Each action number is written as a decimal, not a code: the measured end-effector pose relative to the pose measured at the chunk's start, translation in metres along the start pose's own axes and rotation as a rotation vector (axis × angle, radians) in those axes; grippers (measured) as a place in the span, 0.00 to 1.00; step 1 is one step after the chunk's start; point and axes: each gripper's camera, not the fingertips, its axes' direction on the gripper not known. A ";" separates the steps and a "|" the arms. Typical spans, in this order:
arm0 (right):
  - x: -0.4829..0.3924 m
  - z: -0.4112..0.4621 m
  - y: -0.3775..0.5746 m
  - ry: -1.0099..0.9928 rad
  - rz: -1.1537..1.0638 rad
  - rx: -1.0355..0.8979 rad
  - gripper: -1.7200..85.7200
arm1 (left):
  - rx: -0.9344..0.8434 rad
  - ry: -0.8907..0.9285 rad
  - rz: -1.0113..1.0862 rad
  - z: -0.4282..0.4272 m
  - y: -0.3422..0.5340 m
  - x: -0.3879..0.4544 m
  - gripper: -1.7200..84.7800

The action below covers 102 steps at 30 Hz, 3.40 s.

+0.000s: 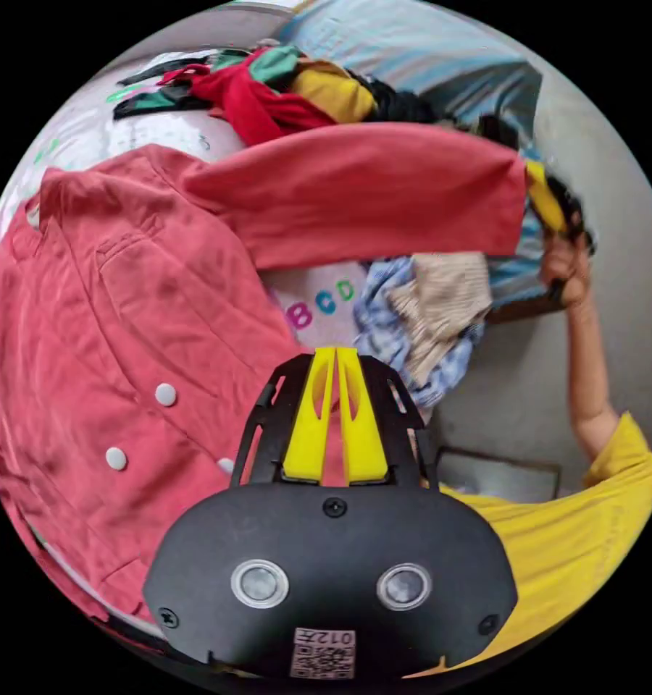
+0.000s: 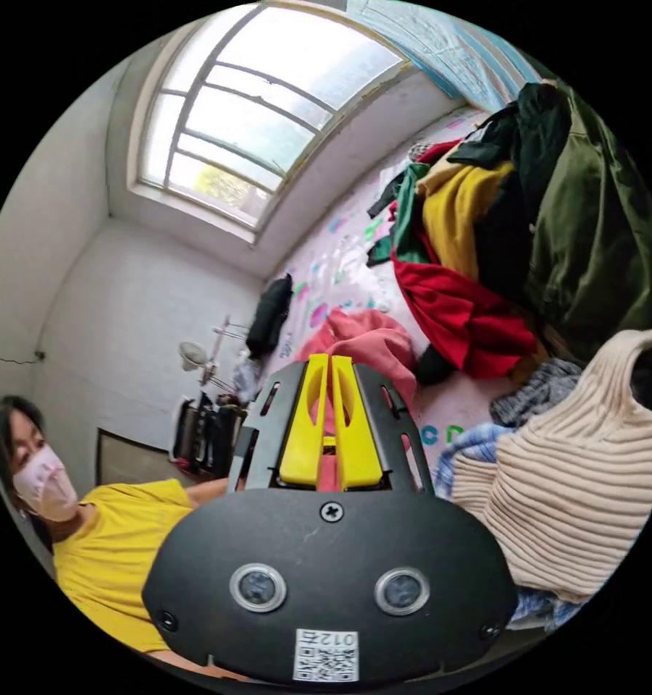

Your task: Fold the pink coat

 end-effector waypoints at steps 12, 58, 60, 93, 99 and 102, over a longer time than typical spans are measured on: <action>-0.090 0.047 -0.065 -0.148 -0.086 -0.156 0.02 | 0.429 0.288 0.109 -0.195 0.005 -0.044 0.18; -0.073 0.425 0.089 1.034 -0.867 -0.321 0.02 | 0.515 0.093 -0.008 -0.223 0.031 -0.248 0.07; -0.080 0.433 0.126 1.008 -1.065 -0.337 0.02 | 0.560 0.073 -0.176 -0.208 0.084 -0.307 0.07; 0.020 0.507 -0.203 0.590 -0.757 -0.577 0.03 | 0.497 0.006 -0.205 -0.041 0.163 -0.492 0.07; 0.041 0.531 -0.182 0.734 -0.684 -0.516 0.04 | 0.244 0.061 -0.526 0.053 0.149 -0.584 0.07; 0.036 0.499 -0.177 0.739 -0.640 -0.355 0.04 | 0.197 -0.012 -0.502 0.066 0.137 -0.586 0.07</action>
